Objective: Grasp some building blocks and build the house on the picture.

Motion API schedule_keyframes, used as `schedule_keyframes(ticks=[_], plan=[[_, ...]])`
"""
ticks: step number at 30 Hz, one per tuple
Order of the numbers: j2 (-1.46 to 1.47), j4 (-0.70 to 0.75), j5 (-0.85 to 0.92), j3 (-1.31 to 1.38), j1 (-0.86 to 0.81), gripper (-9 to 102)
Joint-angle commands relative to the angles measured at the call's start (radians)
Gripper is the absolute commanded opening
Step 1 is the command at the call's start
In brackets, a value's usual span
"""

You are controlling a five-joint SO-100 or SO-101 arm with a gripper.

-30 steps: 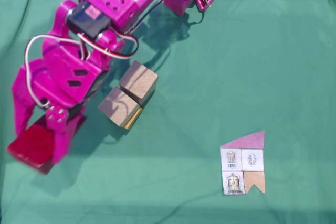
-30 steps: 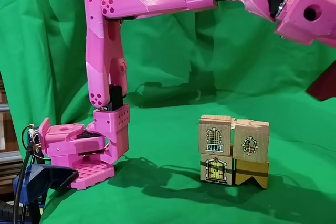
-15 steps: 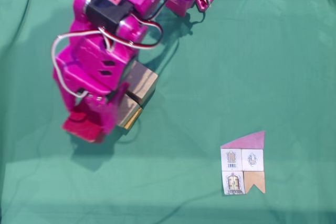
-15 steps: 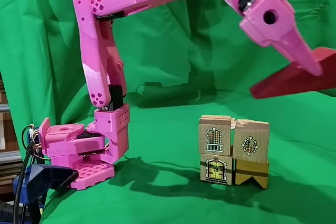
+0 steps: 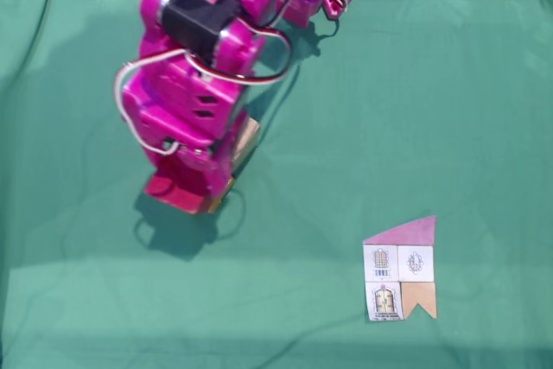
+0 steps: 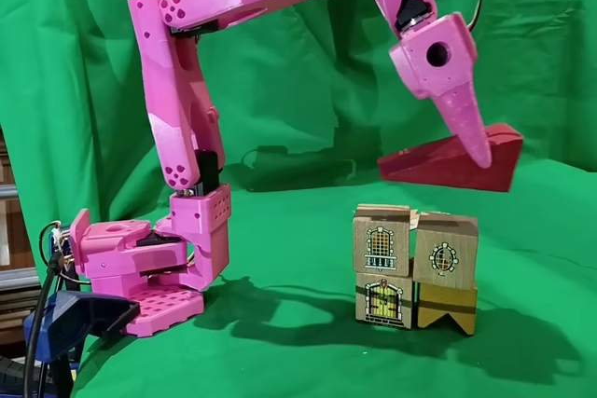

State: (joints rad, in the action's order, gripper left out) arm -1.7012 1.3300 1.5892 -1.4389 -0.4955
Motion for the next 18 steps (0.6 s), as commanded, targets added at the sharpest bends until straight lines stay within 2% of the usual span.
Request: schedule_keyframes(ticks=[1,18], plan=[[-0.049,0.014,-0.009,0.011,0.002,11],[-0.072,-0.002,-0.012,-0.138,0.0,11]])
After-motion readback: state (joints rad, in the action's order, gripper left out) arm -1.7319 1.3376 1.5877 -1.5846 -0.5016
